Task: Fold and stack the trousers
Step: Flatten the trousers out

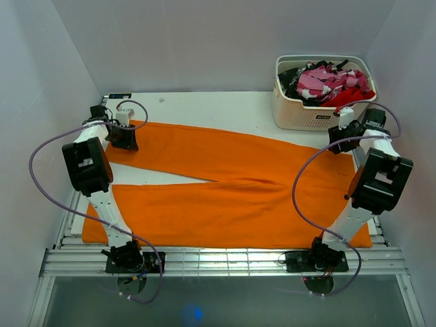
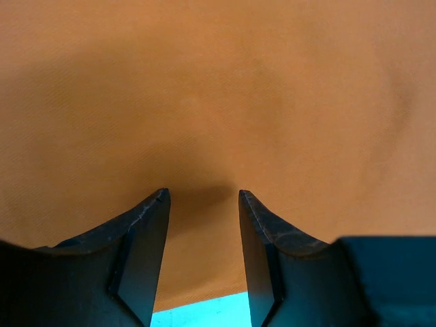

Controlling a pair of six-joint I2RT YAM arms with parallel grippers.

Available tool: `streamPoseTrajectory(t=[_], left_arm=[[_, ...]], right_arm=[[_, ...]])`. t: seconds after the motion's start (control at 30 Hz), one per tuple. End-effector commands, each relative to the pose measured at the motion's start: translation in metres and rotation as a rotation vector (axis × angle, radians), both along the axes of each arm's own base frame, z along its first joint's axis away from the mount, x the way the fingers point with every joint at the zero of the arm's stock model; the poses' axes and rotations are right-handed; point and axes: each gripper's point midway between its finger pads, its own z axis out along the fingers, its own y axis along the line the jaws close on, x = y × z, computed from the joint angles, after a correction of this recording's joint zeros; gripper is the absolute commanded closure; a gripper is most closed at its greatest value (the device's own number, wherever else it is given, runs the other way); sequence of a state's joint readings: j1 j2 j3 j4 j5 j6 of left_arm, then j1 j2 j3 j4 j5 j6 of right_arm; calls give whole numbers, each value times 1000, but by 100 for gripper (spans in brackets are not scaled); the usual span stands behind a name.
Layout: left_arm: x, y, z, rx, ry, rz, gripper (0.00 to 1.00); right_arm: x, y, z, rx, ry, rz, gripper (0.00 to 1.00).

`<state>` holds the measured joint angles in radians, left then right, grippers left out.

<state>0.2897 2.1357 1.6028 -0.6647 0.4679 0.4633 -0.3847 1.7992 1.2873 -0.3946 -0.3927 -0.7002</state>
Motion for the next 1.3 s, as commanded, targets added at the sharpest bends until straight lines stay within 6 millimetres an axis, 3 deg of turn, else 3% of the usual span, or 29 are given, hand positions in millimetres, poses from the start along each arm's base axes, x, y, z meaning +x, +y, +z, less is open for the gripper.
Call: streamPoseTrajectory(t=[0.0,0.13,0.23,0.3,0.37,0.4,0.47,0.6,0.7,0.73,0.87,0.93,0.97,1.0,1.07,1.1,1.13,1.17,1.27], left_arm=[[0,4,2,18,2,8,44],[-17,6,-15,47,52,-3,44],[-39,6,-30,68,111,-21,44],[-50,7,-29,88,123,-29,45],[-72,6,-35,85,165,-43,45],[-77,7,-28,91,157,-42,46],[-103,7,-33,79,201,-52,47],[-145,13,-30,81,238,-57,51],[-166,16,-22,64,239,-66,50],[-170,17,-10,51,222,-67,48],[-135,17,46,27,7,-129,30],[-99,32,80,85,-121,-130,22],[-86,37,82,91,-137,-132,20],[-62,48,104,121,-208,-136,19],[-38,57,112,135,-244,-162,18],[-25,58,99,102,-238,-184,18],[-5,65,117,121,-295,-199,18],[5,66,117,123,-315,-227,18],[36,66,102,129,-338,-317,18]], right_arm=[[10,-13,-10,-39,23,62,38],[2,-21,-34,-106,72,128,30],[-13,-22,-64,-120,147,173,30],[-24,-22,-83,-106,206,199,31],[-37,-20,-94,-90,253,221,34],[-43,-19,-102,-88,277,237,40],[-51,-18,-107,-83,296,252,49],[-62,-15,-105,-69,300,291,71],[-67,-13,-98,-75,292,325,79],[-68,-12,-96,-78,290,336,81],[-65,-13,-82,-108,257,376,92],[-62,-12,-73,-107,239,385,92],[-58,-13,-66,-115,221,386,92],[-56,-13,-62,-114,212,390,92],[-53,-10,-54,-100,195,394,92],[-50,-10,-48,-102,182,393,92],[-49,-8,-45,-96,176,396,92],[-48,-8,-42,-97,168,398,92],[-45,-8,-33,-108,147,397,92]])
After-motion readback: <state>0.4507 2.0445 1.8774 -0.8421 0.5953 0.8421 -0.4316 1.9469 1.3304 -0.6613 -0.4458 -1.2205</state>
